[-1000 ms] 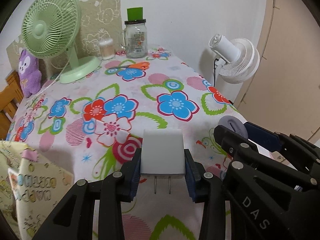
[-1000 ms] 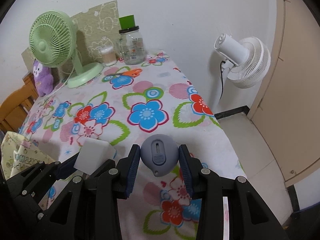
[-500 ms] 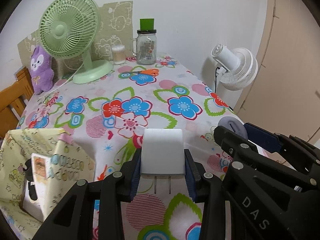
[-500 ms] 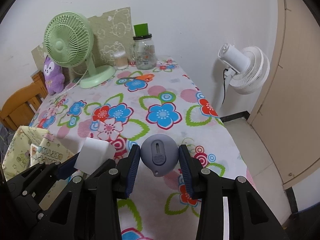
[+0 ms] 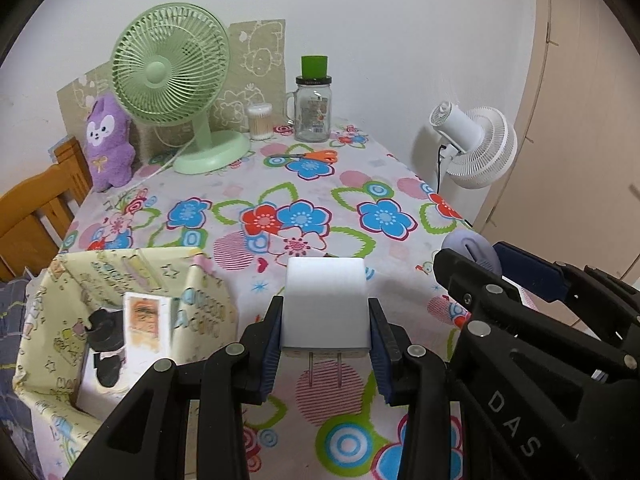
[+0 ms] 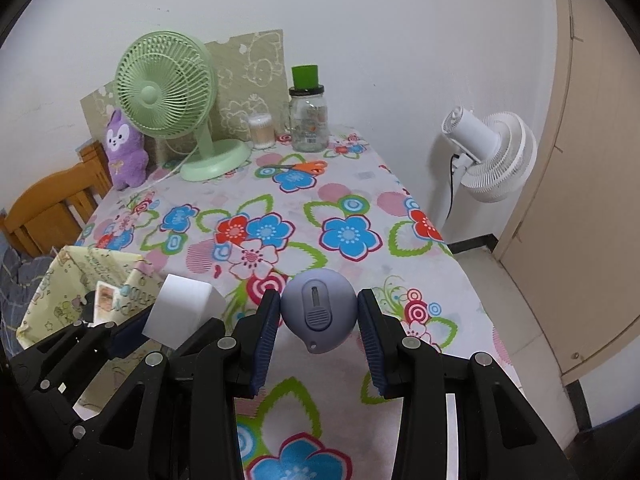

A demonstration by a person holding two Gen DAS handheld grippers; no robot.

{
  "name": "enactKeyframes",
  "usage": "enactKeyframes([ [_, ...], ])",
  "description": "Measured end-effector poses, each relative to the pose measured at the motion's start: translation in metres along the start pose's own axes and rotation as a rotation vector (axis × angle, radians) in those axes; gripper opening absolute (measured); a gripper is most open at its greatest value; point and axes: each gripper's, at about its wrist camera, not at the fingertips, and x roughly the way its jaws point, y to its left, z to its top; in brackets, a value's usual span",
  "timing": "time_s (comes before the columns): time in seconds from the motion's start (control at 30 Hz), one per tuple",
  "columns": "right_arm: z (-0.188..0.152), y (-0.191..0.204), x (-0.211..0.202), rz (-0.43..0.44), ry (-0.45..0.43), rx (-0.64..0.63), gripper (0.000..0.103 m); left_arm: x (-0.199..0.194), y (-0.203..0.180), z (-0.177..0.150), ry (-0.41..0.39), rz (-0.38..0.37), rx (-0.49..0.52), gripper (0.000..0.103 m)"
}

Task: Organize rigid objects
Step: 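Carry the grey mouse with the right tool while the left tool carries the white plug over the basket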

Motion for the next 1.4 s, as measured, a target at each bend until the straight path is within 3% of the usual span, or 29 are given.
enactKeyframes([
  [0.37,-0.004,0.019,-0.022,0.014,-0.013,0.004,0.043,-0.019,0.014,-0.006,0.021,-0.038,-0.019,0.04],
  [1.4,0.003,0.091,-0.037,0.038,-0.044,-0.044,0.043,-0.049,0.076,-0.006,-0.025,0.017,-0.004,0.04],
])
